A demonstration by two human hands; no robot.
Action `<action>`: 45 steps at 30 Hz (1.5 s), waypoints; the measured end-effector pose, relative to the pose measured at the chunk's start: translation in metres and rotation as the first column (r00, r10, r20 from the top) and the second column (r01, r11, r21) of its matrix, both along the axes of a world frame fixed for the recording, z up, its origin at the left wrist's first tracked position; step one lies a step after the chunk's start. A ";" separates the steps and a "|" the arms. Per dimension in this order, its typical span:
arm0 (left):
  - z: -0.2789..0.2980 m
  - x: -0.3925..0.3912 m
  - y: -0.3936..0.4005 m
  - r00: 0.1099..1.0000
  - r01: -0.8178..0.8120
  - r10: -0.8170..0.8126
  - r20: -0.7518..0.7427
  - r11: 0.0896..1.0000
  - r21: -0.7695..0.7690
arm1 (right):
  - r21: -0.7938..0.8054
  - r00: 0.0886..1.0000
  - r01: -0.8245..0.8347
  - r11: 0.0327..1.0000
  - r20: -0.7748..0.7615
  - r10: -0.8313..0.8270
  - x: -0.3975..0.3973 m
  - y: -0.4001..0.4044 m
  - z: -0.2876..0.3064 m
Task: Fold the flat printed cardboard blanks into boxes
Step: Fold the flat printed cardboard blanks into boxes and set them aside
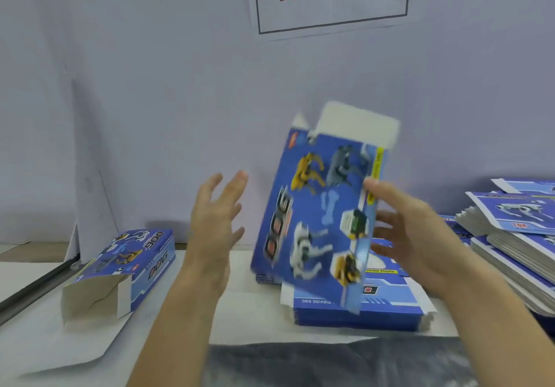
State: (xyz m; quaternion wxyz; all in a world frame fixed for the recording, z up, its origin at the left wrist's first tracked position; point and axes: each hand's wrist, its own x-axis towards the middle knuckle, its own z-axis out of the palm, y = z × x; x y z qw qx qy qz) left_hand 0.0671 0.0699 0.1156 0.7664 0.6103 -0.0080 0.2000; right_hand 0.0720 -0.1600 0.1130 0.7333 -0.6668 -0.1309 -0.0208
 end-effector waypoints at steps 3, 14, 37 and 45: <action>-0.002 0.000 0.004 0.980 0.183 -0.186 0.070 0.982 0.043 | -0.313 0.978 -0.199 0.928 -0.004 0.209 -0.003 0.002 -0.004; -0.010 0.005 -0.020 0.986 -0.046 0.035 0.161 0.996 0.071 | 0.019 0.933 0.136 0.991 0.334 -0.134 0.005 0.053 -0.014; -0.004 -0.005 -0.023 0.991 0.116 -0.126 0.049 0.979 0.165 | 0.093 0.984 0.162 0.982 0.065 -0.168 0.002 0.058 -0.011; -0.006 -0.002 -0.026 0.980 0.160 -0.178 0.089 0.971 0.179 | 0.211 0.990 0.102 0.972 0.069 -0.119 0.005 0.055 -0.014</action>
